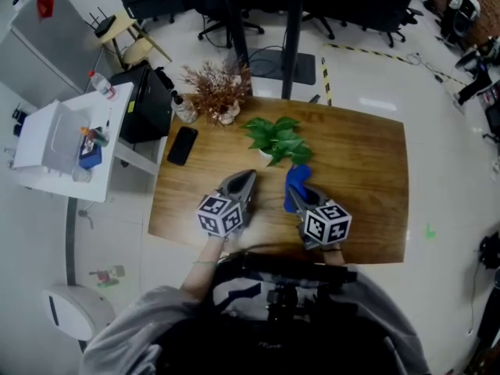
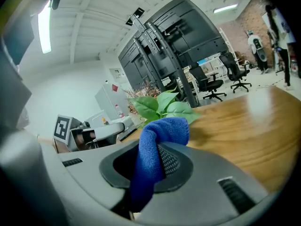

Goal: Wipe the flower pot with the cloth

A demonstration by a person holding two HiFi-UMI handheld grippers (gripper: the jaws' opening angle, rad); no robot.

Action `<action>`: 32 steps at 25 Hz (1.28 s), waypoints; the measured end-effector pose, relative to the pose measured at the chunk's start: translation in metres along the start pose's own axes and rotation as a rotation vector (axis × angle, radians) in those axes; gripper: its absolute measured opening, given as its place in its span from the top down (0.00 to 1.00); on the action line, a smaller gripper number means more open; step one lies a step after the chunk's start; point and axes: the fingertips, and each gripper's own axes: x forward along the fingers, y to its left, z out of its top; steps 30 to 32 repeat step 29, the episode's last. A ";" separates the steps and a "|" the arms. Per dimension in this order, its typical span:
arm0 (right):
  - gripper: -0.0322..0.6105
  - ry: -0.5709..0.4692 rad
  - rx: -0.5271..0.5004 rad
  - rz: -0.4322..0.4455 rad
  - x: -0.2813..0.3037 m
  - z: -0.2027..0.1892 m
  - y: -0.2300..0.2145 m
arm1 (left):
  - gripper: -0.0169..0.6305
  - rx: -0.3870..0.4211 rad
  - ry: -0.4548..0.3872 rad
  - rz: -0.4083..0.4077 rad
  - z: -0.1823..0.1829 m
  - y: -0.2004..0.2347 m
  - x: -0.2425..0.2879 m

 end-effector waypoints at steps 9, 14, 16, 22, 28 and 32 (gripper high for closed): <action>0.86 0.001 -0.027 -0.029 -0.011 -0.004 0.002 | 0.97 0.004 0.014 -0.032 -0.003 -0.011 0.003; 0.86 -0.001 -0.025 -0.041 -0.015 -0.005 0.000 | 0.97 0.007 0.017 -0.040 -0.004 -0.015 0.003; 0.86 -0.001 -0.023 -0.044 -0.015 -0.006 0.000 | 0.97 0.007 0.019 -0.042 -0.004 -0.016 0.003; 0.87 0.001 -0.025 -0.038 -0.014 -0.006 0.003 | 0.97 0.011 0.023 -0.045 -0.004 -0.016 0.003; 0.86 0.002 -0.028 -0.037 -0.012 -0.006 0.005 | 0.97 0.008 0.026 -0.039 -0.006 -0.012 0.000; 0.86 0.003 -0.028 -0.037 -0.012 -0.007 0.006 | 0.96 0.007 0.026 -0.038 -0.007 -0.011 -0.001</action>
